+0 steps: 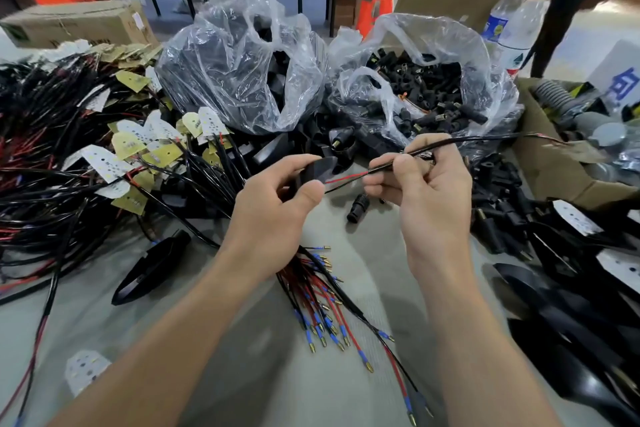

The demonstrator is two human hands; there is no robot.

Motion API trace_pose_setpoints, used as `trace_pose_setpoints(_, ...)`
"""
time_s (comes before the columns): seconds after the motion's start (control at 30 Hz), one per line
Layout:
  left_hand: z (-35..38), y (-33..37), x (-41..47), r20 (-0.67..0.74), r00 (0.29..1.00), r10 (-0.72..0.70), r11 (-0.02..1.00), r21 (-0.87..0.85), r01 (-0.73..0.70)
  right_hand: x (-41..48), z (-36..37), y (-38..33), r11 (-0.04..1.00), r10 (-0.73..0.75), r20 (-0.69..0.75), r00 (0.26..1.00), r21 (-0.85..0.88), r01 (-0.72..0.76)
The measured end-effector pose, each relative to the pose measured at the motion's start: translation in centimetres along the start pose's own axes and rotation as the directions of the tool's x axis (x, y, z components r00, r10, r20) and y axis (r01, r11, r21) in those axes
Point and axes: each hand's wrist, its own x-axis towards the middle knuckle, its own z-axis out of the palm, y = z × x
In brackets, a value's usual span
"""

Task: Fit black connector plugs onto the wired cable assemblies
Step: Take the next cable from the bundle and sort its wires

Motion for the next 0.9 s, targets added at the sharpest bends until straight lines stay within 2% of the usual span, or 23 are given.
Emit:
trace_pose_setpoints(0.2, -0.2, 0.8, -0.5, 0.022, 0.999, 0.047, 0.991, 0.125, -0.049, -0.2, 0.1, -0.2, 1.0, -0.01, 0.001, 1.0, 0.016, 0.01)
trace_pose_setpoints(0.37, -0.5, 1.5, -0.7, 0.022, 0.995, 0.093, 0.989, 0.114, -0.095, -0.1, 0.2, -0.5, 0.96, 0.134, -0.008, 0.991, 0.25, -0.128)
trace_pose_setpoints(0.43, -0.5, 1.6, -0.6, 0.021, 0.993, 0.119, 0.986, 0.118, -0.121, -0.1, 0.1, -0.6, 0.942, 0.17, 0.007, 0.986, 0.292, -0.164)
trace_pose_setpoints(0.63, -0.4, 1.6, -0.5, 0.029, 0.994, 0.11, 0.989, 0.092, -0.112, -0.4, 0.5, -0.5, 0.991, 0.071, -0.009, 0.997, 0.116, -0.069)
trace_pose_setpoints(0.7, -0.4, 1.8, -0.4, 0.052, 0.997, 0.053, 0.997, -0.06, -0.049, -0.5, 0.7, -0.6, 0.995, 0.048, 0.0, 0.999, 0.093, -0.048)
trace_pose_setpoints(0.77, -0.6, 2.1, -0.3, 0.125, 0.991, -0.05, 0.974, -0.214, 0.077, -0.6, 0.7, -0.6, 0.993, 0.054, 0.013, 0.998, 0.102, -0.055)
trace_pose_setpoints(0.9, -1.2, 2.6, -0.3, 0.399, 0.886, -0.237, 0.843, -0.369, 0.392, -1.0, 1.0, -0.8, 0.996, 0.062, 0.1, 0.993, 0.062, -0.069)
